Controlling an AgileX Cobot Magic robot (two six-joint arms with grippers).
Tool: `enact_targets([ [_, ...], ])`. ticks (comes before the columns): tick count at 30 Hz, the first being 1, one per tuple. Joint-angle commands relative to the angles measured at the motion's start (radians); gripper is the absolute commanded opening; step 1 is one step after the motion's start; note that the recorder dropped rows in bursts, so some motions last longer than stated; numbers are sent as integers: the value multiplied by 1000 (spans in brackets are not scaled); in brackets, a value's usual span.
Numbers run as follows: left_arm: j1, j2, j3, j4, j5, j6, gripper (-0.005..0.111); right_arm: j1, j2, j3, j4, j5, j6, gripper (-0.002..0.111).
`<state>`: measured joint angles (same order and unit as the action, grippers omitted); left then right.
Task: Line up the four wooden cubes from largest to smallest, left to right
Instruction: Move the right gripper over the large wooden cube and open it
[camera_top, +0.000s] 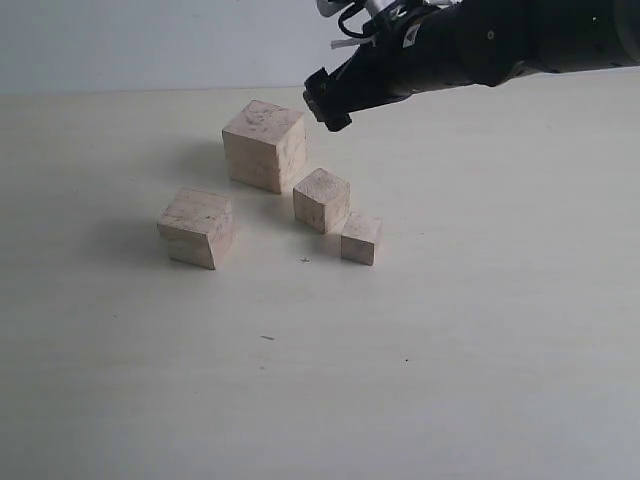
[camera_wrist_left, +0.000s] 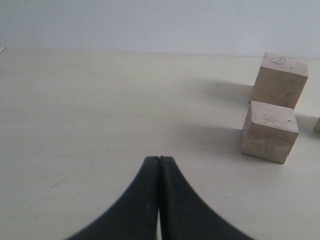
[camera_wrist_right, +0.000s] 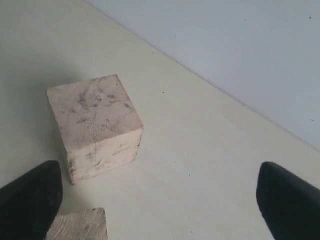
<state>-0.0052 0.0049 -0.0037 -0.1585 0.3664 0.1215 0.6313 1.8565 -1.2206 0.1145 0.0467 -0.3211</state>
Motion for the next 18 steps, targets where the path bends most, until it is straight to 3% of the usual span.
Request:
enact_targets([
  [1, -5, -5, 4, 4, -12, 1, 0, -2, 16, -5, 9, -59, 37, 104],
  [7, -5, -5, 4, 4, -12, 1, 0, -2, 107, -28, 70, -77, 37, 104],
  [18, -5, -5, 4, 4, -12, 1, 0, -2, 199, -233, 113, 138, 36, 104],
])
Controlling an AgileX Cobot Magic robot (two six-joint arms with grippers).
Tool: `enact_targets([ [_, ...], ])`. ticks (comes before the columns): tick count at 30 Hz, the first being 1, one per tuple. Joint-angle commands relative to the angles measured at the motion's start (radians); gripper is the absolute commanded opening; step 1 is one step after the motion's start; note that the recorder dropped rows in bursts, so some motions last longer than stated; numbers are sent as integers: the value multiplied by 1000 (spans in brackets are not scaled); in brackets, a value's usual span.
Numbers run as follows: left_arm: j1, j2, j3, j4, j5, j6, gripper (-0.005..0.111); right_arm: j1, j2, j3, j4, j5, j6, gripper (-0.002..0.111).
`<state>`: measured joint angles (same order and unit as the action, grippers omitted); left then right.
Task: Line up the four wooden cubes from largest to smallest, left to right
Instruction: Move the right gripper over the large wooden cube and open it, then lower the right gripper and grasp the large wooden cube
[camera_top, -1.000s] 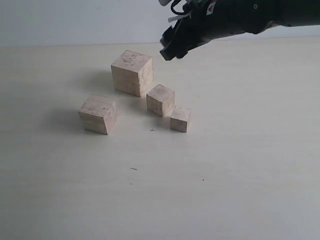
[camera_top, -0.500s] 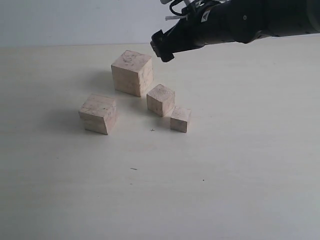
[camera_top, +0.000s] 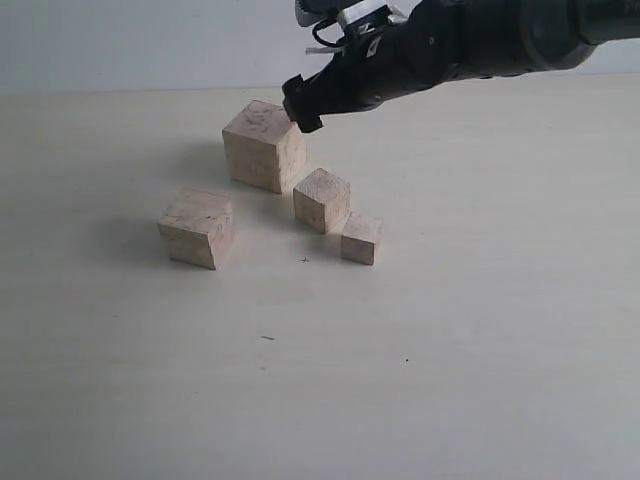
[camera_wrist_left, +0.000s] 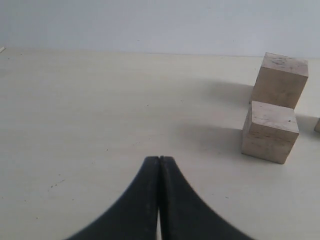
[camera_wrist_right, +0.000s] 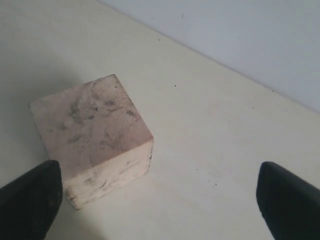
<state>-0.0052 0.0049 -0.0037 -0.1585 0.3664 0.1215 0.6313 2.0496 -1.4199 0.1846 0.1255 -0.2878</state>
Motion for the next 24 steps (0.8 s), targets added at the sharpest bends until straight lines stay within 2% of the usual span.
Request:
enact_targets([
  [1, -5, -5, 4, 4, -12, 1, 0, -2, 6, -44, 79, 80, 1, 104],
  [3, -5, -5, 4, 4, -12, 1, 0, -2, 8, -67, 86, 111, -40, 104],
  [9, -5, -5, 4, 4, -12, 1, 0, -2, 34, -136, 138, 201, -459, 104],
  [17, -5, -5, 4, 4, -12, 1, 0, -2, 125, -185, 611, 253, -1016, 104],
  [20, -5, -5, 4, 4, -12, 1, 0, -2, 161, -215, 720, 283, -1131, 104],
  [24, -5, -5, 4, 4, -12, 1, 0, -2, 200, -261, 739, 278, -1170, 104],
])
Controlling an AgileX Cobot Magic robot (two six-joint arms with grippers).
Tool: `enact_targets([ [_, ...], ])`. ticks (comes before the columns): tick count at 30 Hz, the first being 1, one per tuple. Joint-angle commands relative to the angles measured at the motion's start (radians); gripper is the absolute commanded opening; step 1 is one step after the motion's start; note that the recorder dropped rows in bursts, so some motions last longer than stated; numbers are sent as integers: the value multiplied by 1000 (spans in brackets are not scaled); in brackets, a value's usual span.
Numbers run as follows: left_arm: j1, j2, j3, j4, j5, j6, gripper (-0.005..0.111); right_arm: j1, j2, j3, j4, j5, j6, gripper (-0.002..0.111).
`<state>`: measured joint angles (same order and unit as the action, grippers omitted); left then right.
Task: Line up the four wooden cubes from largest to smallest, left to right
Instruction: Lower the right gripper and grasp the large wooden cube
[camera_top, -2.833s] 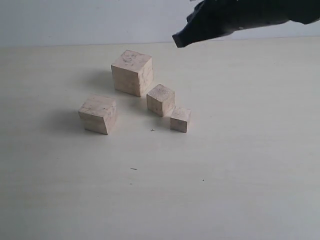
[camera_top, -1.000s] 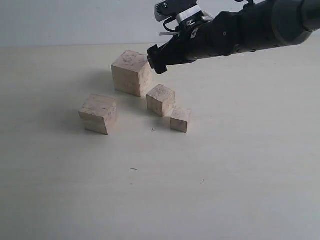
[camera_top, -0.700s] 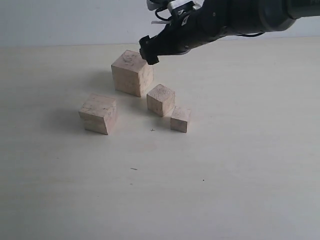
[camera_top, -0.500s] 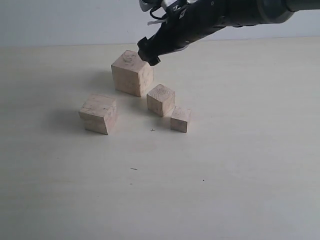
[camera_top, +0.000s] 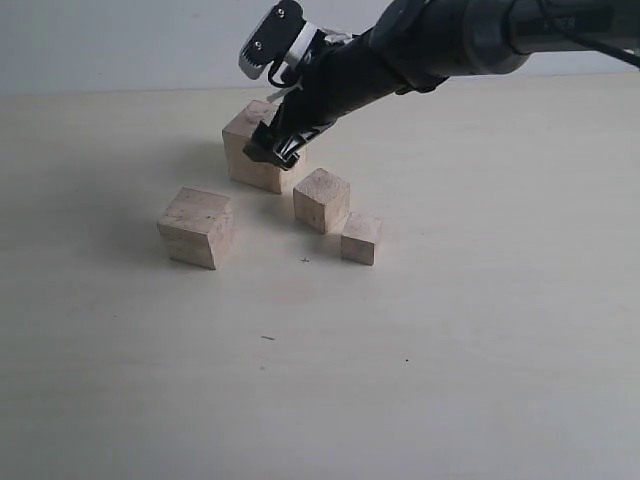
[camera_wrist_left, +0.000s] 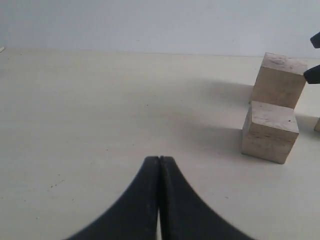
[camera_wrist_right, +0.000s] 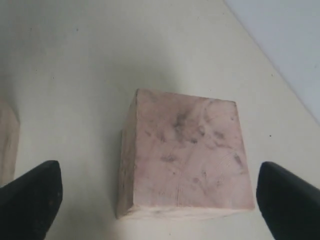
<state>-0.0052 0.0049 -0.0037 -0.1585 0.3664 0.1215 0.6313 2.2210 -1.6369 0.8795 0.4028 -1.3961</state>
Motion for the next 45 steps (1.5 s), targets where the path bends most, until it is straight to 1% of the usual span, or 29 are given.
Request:
enact_targets([
  [1, -5, -5, 4, 4, -12, 1, 0, -2, 35, -52, 44, -12, -62, 104],
  [5, -5, -5, 4, 4, -12, 1, 0, -2, 48, -86, 46, -61, -62, 104],
  [12, -5, -5, 4, 4, -12, 1, 0, -6, 73, -104, 46, -57, -96, 104],
  [20, -5, -5, 4, 4, -12, 1, 0, -44, 138, -106, 86, -52, -98, 104],
  [25, -5, -5, 4, 4, -12, 1, 0, -51, 157, -106, 160, 43, -160, 104],
  [30, -5, -5, 4, 4, -12, 1, 0, -51, 158, -106, 192, 168, -293, 104],
  [45, -5, -5, 4, 4, -12, 1, 0, -51, 160, -106, 194, 166, -305, 104],
])
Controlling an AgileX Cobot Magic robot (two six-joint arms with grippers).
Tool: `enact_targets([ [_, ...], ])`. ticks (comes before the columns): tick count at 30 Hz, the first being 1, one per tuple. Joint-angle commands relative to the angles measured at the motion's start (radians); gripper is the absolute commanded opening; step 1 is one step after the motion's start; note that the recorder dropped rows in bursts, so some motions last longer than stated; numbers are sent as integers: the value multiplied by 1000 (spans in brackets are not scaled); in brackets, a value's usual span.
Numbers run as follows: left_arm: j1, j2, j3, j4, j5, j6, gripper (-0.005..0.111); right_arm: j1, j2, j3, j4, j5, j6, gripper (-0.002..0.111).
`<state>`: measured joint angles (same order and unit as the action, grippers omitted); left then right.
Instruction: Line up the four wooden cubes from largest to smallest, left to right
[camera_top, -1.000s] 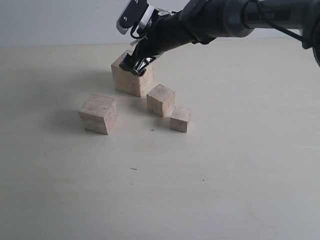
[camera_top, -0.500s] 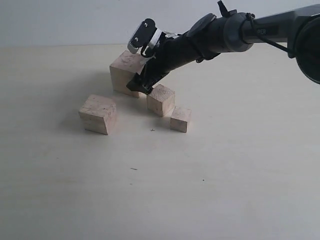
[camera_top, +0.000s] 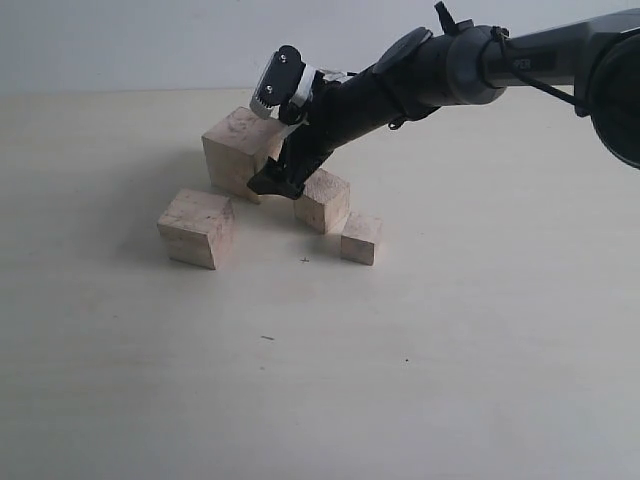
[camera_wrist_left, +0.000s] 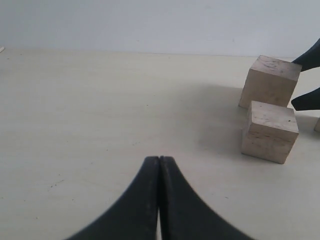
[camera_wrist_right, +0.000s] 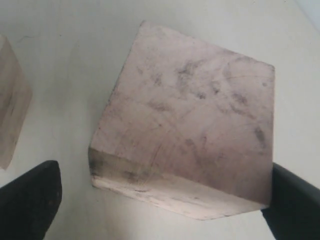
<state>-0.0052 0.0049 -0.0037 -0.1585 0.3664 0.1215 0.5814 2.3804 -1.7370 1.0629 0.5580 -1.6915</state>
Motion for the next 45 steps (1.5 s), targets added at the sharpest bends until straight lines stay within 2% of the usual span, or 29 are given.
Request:
enact_targets([
  [1, -5, -5, 4, 4, -12, 1, 0, -1, 1, -6, 10, 11, -8, 104],
  [6, -5, -5, 4, 4, -12, 1, 0, -1, 13, -6, 13, 11, 64, 104],
  [15, -5, -5, 4, 4, -12, 1, 0, -1, 28, -6, 70, -126, 260, 104],
  [20, -5, -5, 4, 4, -12, 1, 0, -1, 30, -6, 169, -117, 257, 104],
  [30, -5, -5, 4, 4, -12, 1, 0, -1, 30, -6, 194, -116, 253, 104],
  [33, -5, -5, 4, 4, -12, 1, 0, -1, 30, -6, 213, -116, 253, 101],
  [35, -5, -5, 4, 4, -12, 1, 0, -1, 30, -6, 217, -116, 253, 92],
  [37, -5, -5, 4, 4, -12, 1, 0, -1, 30, -6, 216, -116, 253, 75],
  [40, -5, -5, 4, 4, -12, 1, 0, -1, 28, -6, 216, -95, 265, 34],
  [41, -5, -5, 4, 4, -12, 1, 0, -1, 22, -6, 216, -57, 280, 4],
  [45, -5, -5, 4, 4, -12, 1, 0, -1, -38, -6, 200, 27, 286, 0],
])
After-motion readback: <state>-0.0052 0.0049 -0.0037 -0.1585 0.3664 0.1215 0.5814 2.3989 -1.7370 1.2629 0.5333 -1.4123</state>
